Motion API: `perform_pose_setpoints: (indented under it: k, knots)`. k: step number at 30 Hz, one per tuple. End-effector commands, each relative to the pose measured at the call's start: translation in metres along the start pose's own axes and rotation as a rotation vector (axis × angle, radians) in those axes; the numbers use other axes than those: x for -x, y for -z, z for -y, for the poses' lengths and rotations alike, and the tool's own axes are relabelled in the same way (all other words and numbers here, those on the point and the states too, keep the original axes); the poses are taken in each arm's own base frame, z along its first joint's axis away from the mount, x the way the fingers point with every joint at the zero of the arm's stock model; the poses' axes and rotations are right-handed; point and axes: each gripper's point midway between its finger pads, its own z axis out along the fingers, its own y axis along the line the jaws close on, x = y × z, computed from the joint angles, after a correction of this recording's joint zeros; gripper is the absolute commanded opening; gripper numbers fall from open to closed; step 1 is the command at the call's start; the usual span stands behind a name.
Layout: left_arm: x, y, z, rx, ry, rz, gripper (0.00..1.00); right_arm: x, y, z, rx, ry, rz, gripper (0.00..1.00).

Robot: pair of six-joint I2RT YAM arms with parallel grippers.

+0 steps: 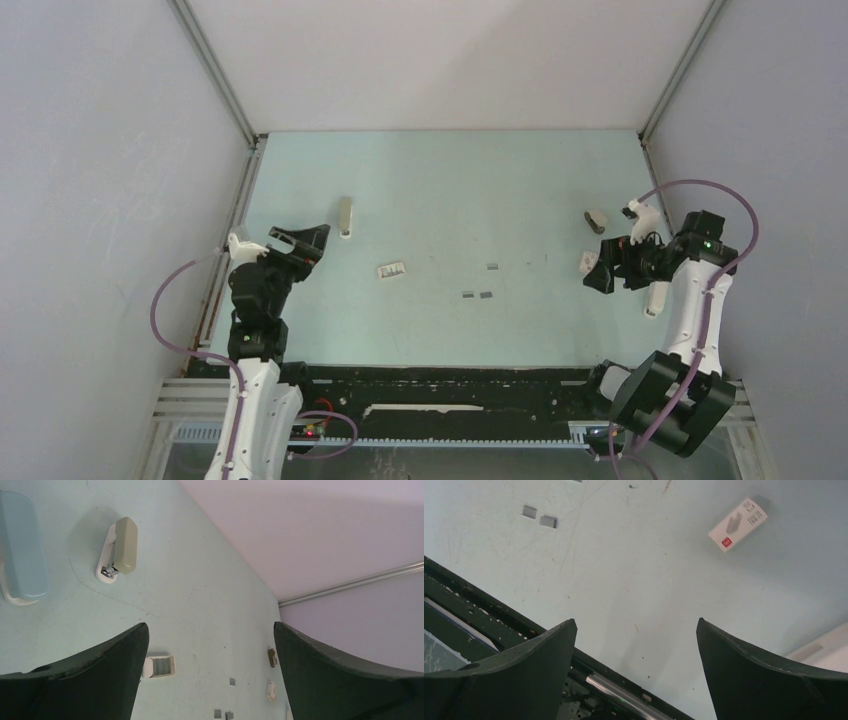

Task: Unload the staples from the stapler
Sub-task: Pick up the stapler from the center of the board.

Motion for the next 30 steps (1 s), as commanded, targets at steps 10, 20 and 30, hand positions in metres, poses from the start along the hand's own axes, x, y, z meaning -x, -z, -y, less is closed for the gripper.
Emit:
perform_pose_setpoints:
  k: [10, 20, 30]
  knots:
    - [-0.005, 0.000, 0.000, -0.031, 0.016, -0.008, 1.00, -0.018, 0.032, 0.061, -0.232, -0.019, -0.050, 1.00]
    - [-0.008, -0.001, 0.000, -0.036, 0.034, -0.020, 1.00, -0.032, 0.047, 0.095, -0.334, -0.048, -0.071, 1.00]
    - [-0.010, -0.002, -0.001, -0.038, 0.045, -0.025, 1.00, -0.041, 0.054, 0.111, -0.377, -0.061, -0.090, 1.00]
